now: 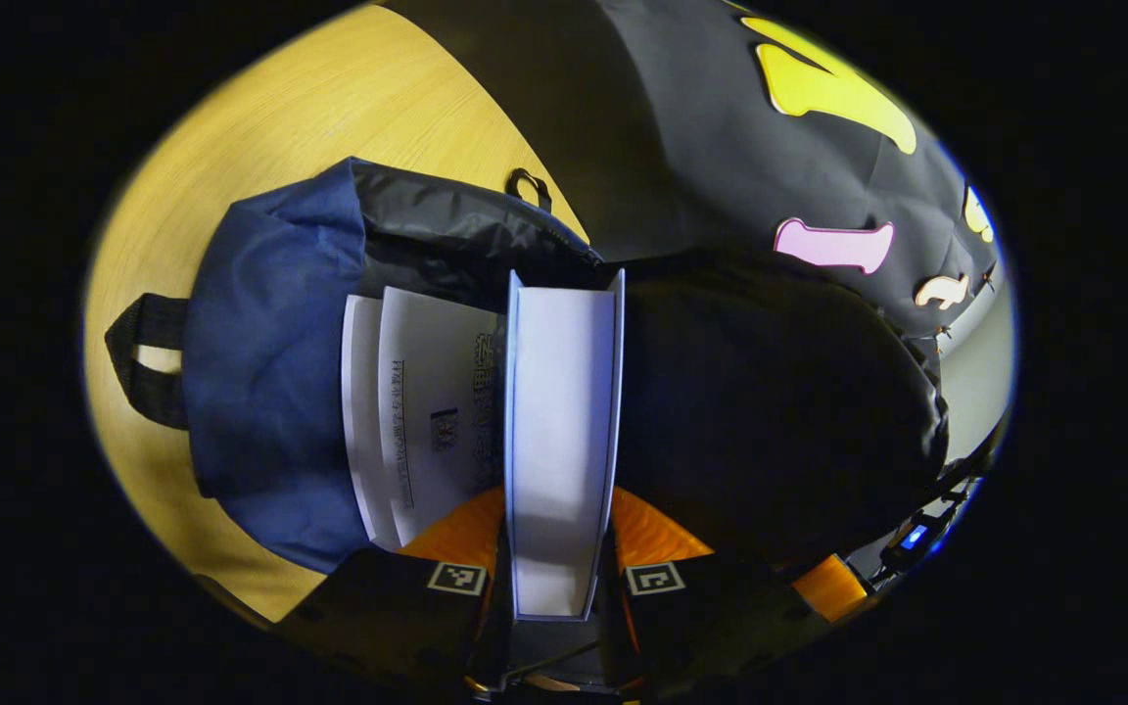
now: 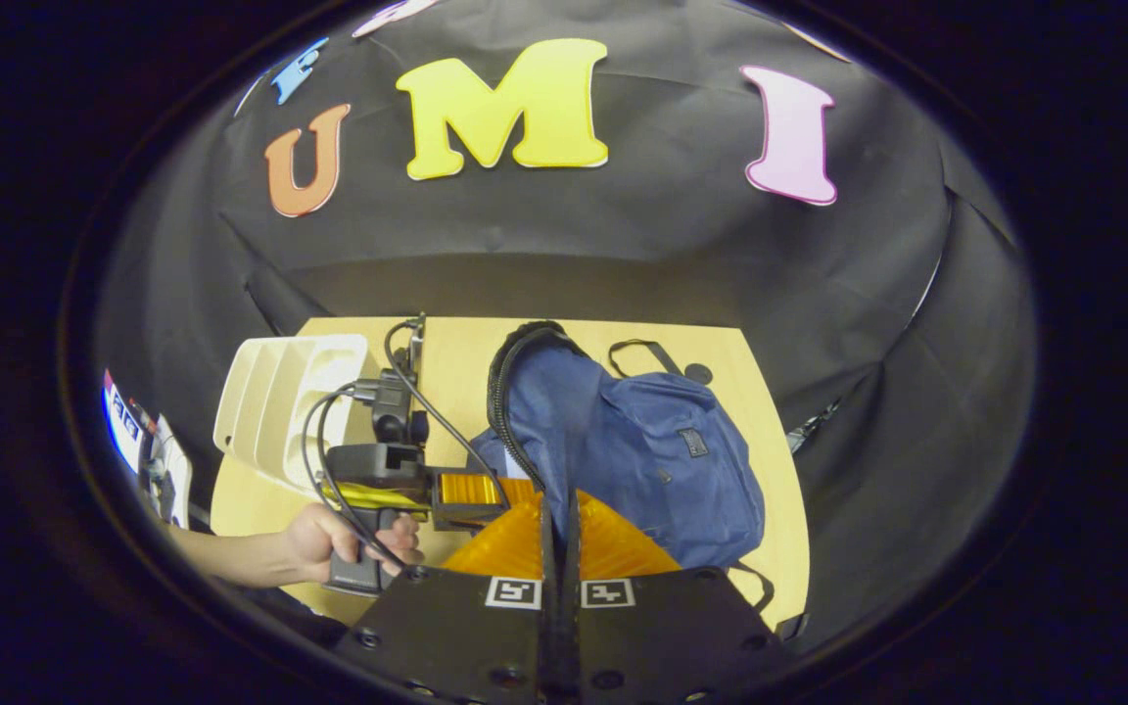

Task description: Open the schoolbag, grab two books from the bookshelf and put them into the schoolbag.

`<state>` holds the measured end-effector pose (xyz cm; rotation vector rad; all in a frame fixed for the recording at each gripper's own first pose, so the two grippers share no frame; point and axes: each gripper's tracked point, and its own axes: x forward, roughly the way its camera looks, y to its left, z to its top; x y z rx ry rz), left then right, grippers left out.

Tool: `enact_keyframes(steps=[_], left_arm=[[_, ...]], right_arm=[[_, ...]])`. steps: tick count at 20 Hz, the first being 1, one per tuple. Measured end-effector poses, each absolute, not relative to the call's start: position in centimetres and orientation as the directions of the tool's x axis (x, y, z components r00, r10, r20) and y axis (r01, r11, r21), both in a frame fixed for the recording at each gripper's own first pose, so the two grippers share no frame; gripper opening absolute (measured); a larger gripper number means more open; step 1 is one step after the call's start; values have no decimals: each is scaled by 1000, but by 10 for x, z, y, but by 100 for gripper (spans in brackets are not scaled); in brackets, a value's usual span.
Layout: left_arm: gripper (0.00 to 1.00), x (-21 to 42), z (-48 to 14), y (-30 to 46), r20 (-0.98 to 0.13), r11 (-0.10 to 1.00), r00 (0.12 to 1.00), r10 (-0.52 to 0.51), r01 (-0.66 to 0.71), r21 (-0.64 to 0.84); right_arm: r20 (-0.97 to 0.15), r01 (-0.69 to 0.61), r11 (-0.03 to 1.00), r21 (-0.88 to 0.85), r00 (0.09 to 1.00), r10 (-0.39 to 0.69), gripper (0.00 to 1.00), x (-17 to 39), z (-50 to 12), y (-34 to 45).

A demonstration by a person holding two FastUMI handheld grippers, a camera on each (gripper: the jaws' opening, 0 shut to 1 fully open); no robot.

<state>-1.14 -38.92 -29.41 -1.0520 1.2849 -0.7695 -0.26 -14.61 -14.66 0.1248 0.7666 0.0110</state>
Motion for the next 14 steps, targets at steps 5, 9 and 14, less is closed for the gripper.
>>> enact_keyframes(steps=[5, 9, 14], left_arm=[[47, -7, -316, -386, -461, 450, 156, -874, -100, -887], [66, -7, -331, -376, -617, 615, 115, -779, -58, -787], [82, -3, -350, -345, -808, 813, 99, -581, 17, -583]], right_arm=[[-698, 25, 994, 108, 714, 58, 0, -1, -149, -143], [-701, 24, 994, 109, 711, 60, 0, -1, -150, -142], [-707, 13, 994, 107, 704, 67, 0, 1, -153, -139]])
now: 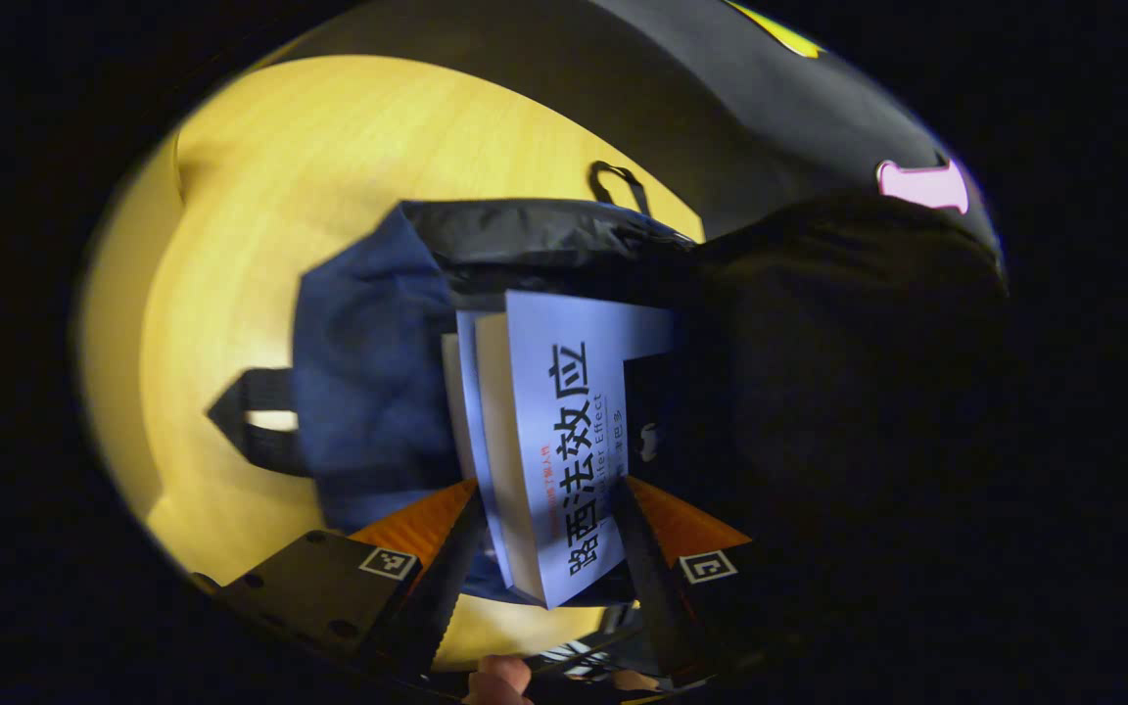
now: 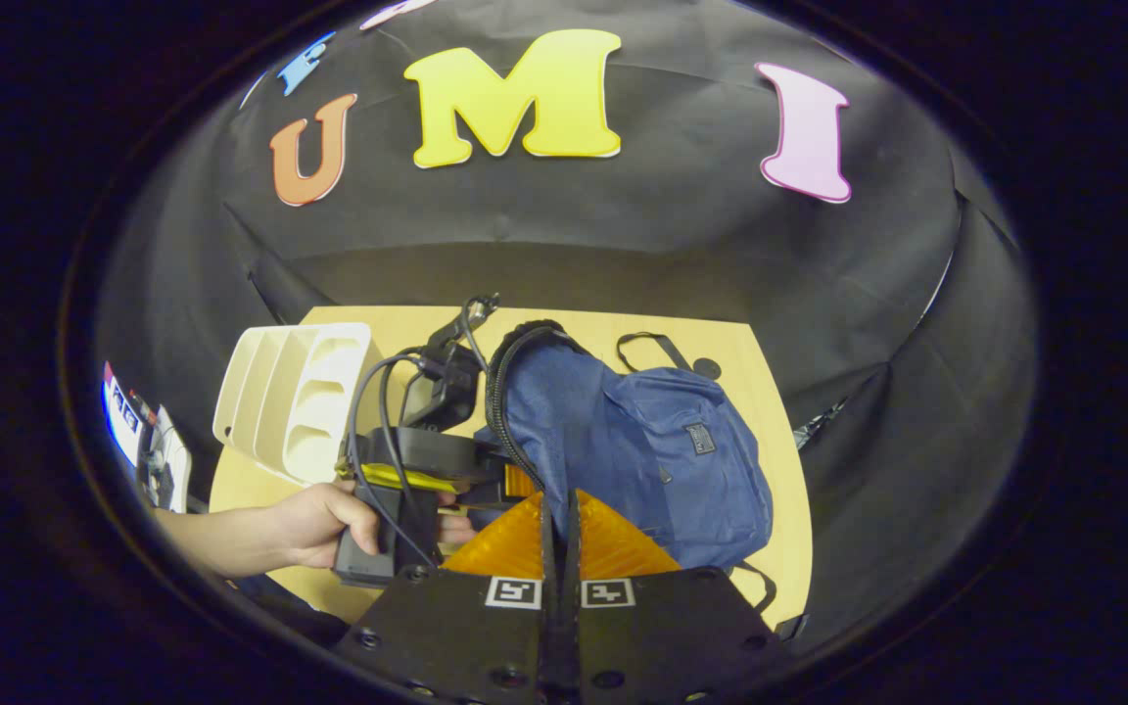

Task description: Open the schoolbag, grab two books from the bookshelf and put them into the schoolbag.

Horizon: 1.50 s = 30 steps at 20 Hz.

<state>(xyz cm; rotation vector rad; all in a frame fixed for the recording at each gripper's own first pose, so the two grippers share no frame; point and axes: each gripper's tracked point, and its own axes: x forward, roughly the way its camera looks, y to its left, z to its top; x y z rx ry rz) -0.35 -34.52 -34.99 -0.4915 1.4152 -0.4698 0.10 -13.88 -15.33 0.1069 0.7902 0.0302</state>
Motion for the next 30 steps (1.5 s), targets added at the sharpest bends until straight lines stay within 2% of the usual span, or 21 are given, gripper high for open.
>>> enact_keyframes(steps=[2, 3, 4, 8, 12, 13, 14, 18, 20, 21, 22, 23, 24, 28, 30], left_arm=[[82, 0, -340, -337, -834, 843, 125, -537, 51, -535], [94, 2, -332, -332, -841, 853, 148, -521, 67, -517], [82, 6, -324, -326, -845, 865, 185, -502, 84, -495], [82, 29, -290, -287, -826, 912, 389, -409, 144, -384], [82, 54, -229, -246, -718, 939, 608, -340, 182, -291], [82, 57, -212, -238, -683, 942, 650, -332, 185, -281], [82, 59, -194, -229, -649, 945, 690, -321, 190, -265], [82, 70, -135, -189, -499, 971, 833, -239, 193, -144], [84, 72, -113, -177, -432, 977, 877, -211, 176, -119], [99, 71, -99, -165, -402, 980, 895, -195, 165, -107], [89, 69, -88, -157, -388, 981, 902, -190, 161, -108], [99, 67, -80, -151, -380, 982, 906, -186, 154, -112], [99, 65, -70, -142, -364, 983, 914, -178, 146, -113], [98, 58, -10, -110, -236, 992, 964, -123, 111, -63], [98, 50, 22, -95, -157, 995, 983, -100, 96, -36]], right_arm=[[-710, 11, 994, 112, 700, 72, 0, 2, -155, -137], [-711, 9, 993, 114, 699, 75, 0, 2, -156, -136], [-712, 8, 993, 119, 698, 80, 0, 3, -157, -134], [-715, 0, 992, 126, 694, 91, 0, 5, -160, -128], [-720, 4, 989, 149, 686, 106, 0, 7, -168, -118], [-722, 5, 989, 150, 684, 106, 3, 8, -168, -116], [-719, 6, 988, 153, 686, 107, 0, 7, -171, -113], [-712, 9, 986, 167, 693, 114, 2, 7, -175, -100], [-696, -3, 979, 206, 703, 149, 11, 6, -171, -87], [-682, -7, 976, 217, 714, 157, 22, 6, -166, -82], [-662, -11, 975, 221, 733, 159, 29, 7, -159, -78], [-636, -15, 976, 218, 756, 154, 38, 9, -149, -75], [-609, -18, 977, 211, 780, 146, 43, 9, -140, -73], [-422, -4, 977, 215, 902, 96, 99, 13, -74, -69], [-301, 9, 978, 206, 952, 55, 96, 12, -28, -75]])
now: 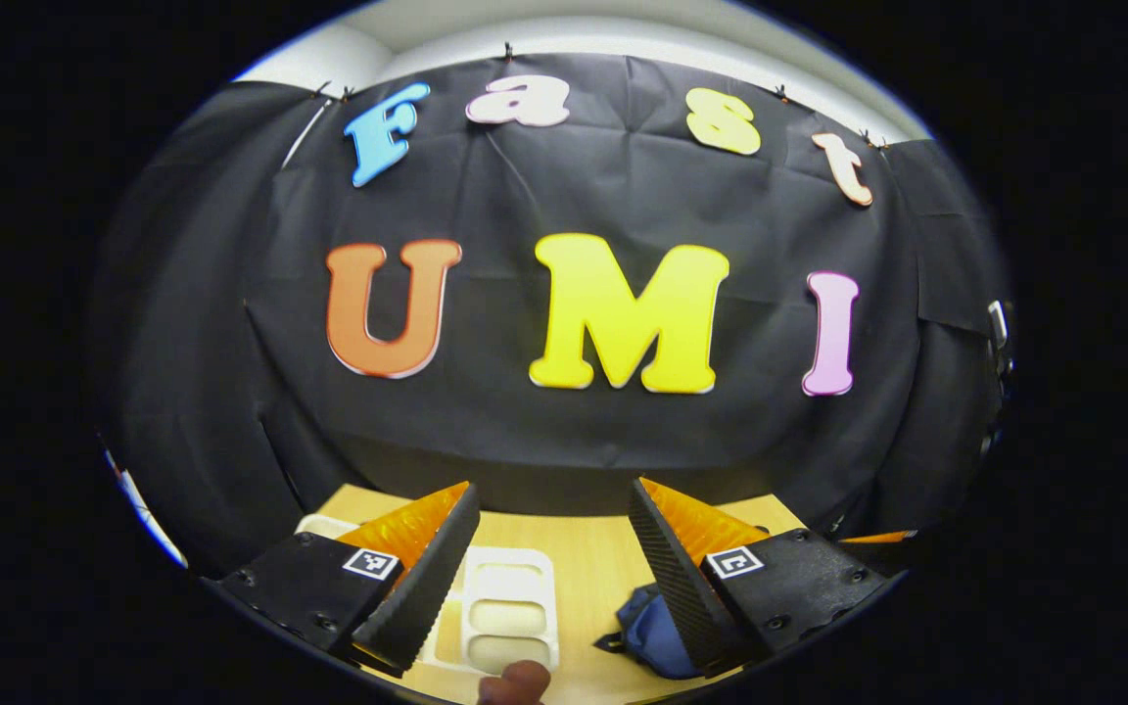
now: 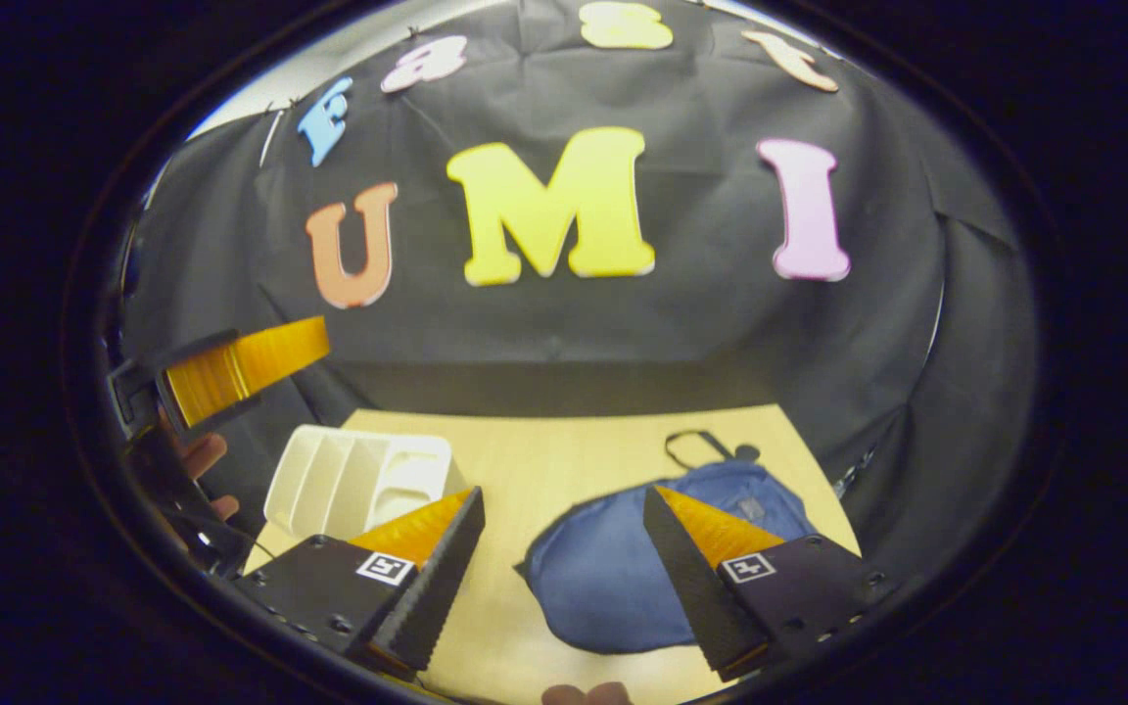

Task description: Open the schoolbag, grab two books from the bookshelf and put them into the schoolbag.

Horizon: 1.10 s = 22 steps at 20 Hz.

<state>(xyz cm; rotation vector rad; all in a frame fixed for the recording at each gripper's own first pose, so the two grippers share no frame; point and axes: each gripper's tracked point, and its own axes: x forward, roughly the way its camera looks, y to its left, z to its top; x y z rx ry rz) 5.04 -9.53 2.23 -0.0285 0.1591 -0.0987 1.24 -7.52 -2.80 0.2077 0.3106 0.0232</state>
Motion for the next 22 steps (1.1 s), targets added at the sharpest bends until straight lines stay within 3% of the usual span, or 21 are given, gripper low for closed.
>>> enact_keyframes(steps=[4, 5, 7, 10, 16, 22], left_arm=[[98, 32, 75, -66, -42, 998, 997, -58, 57, -18], [98, 27, 87, -60, -12, 999, 999, -50, 50, -1], [97, 22, 102, -54, 39, 999, 998, -42, 42, 10], [97, 15, 108, -48, 55, 999, 998, -34, 34, 1], [97, -1, 111, -28, 39, 999, 999, -2, 3, -34], [98, -11, 114, -19, 45, 999, 999, 25, -24, -36]], right_arm=[[-70, 25, 986, 162, 997, -14, 96, 5, 48, -69], [-39, 35, 987, 158, 999, -29, 93, 2, 58, -67], [18, 54, 985, 163, 998, -58, 96, -5, 76, -62], [107, 117, 979, 169, 985, -136, 94, -10, 100, -68], [130, 150, 972, 182, 976, -175, 93, -27, 110, -68], [163, 114, 974, 196, 976, -147, 96, -30, 120, -50]])
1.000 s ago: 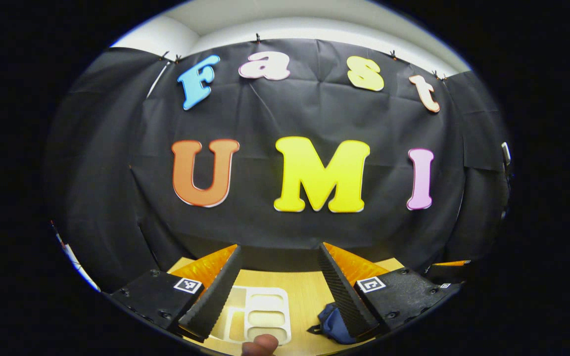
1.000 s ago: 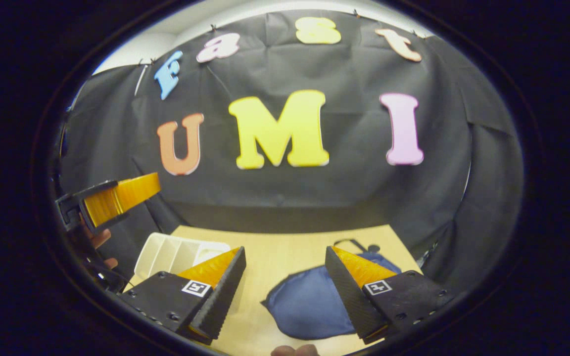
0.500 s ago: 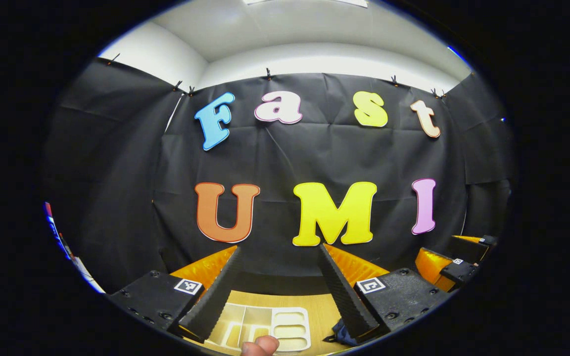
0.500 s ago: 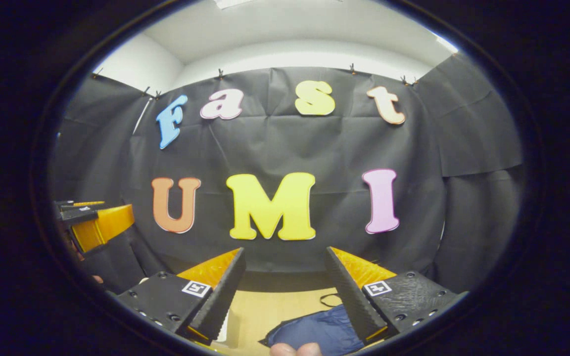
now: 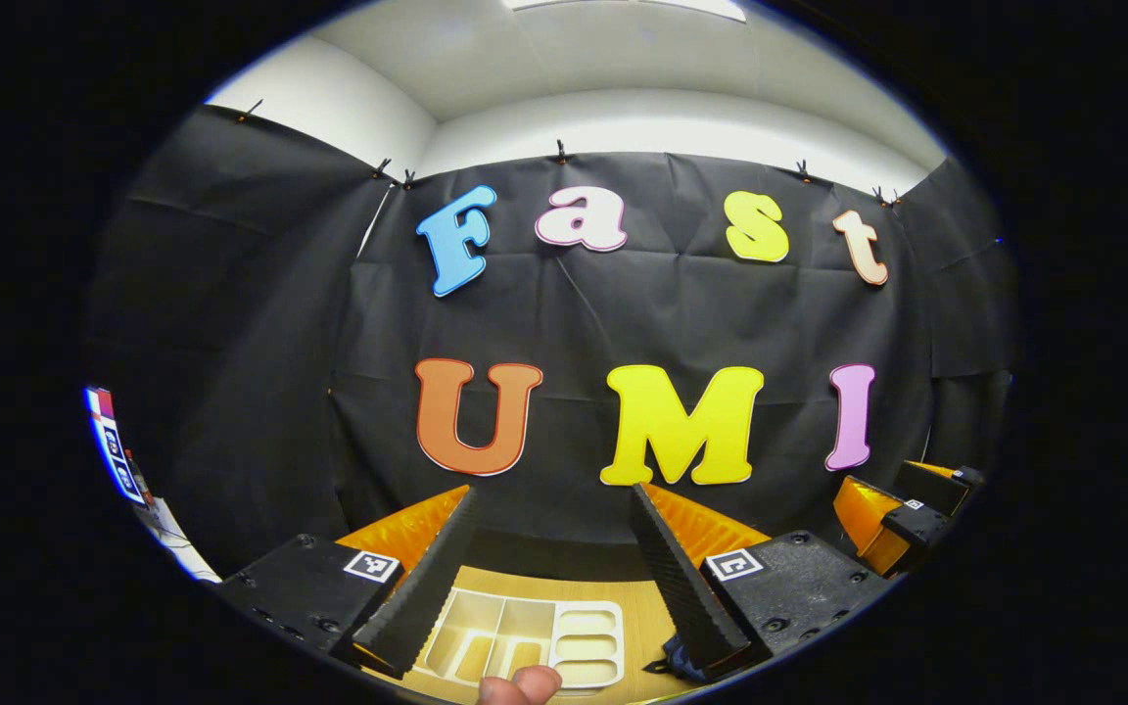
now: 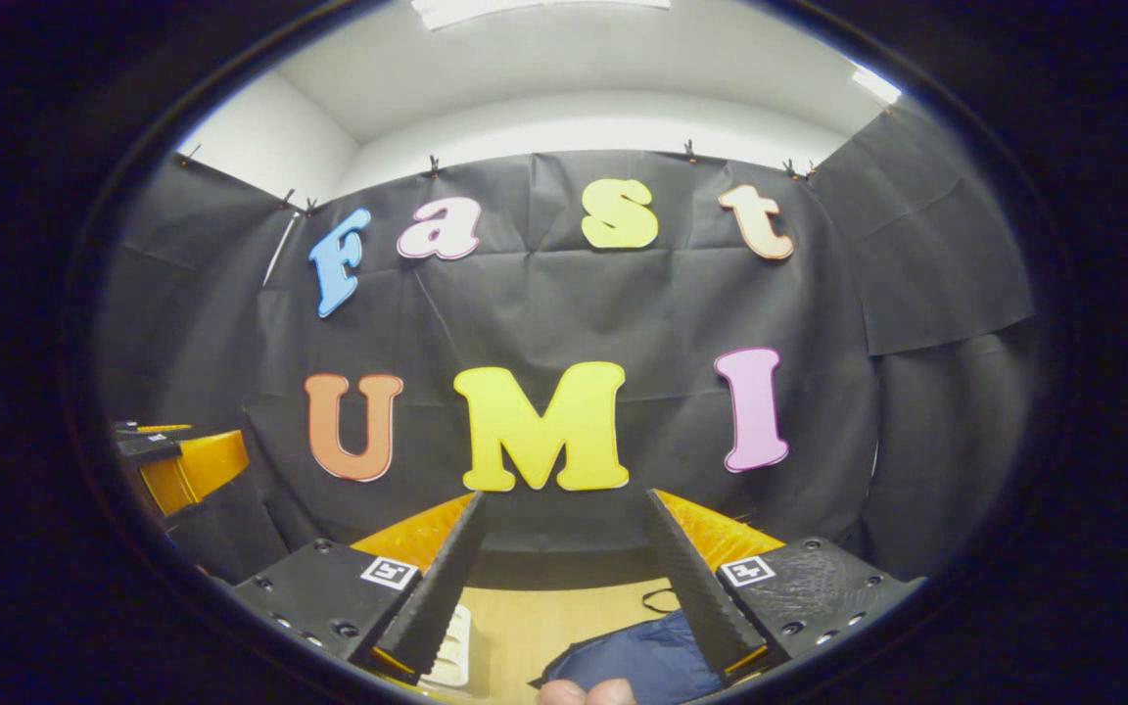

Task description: Open the schoolbag, grab two books from the bookshelf and put them into the schoolbag.

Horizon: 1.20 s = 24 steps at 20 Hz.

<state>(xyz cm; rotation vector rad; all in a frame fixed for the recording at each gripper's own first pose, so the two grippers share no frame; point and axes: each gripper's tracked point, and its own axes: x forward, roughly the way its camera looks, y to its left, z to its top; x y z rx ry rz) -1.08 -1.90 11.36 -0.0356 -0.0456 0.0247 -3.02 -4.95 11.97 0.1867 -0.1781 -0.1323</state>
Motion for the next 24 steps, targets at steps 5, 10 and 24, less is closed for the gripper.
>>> enact_keyframes(steps=[5, 10, 24], left_arm=[[98, -14, 115, -18, 57, 999, 998, 22, -21, -31], [98, -14, 116, -21, 54, 1000, 998, 14, -12, -22], [98, -14, 117, -42, 67, 1000, 997, -30, 30, -3]], right_arm=[[175, 109, 976, 190, 974, -143, 96, -32, 123, -46], [174, 103, 979, 174, 976, -134, 96, -34, 120, -41], [166, 135, 970, 200, 971, -170, 96, -29, 116, -48]])
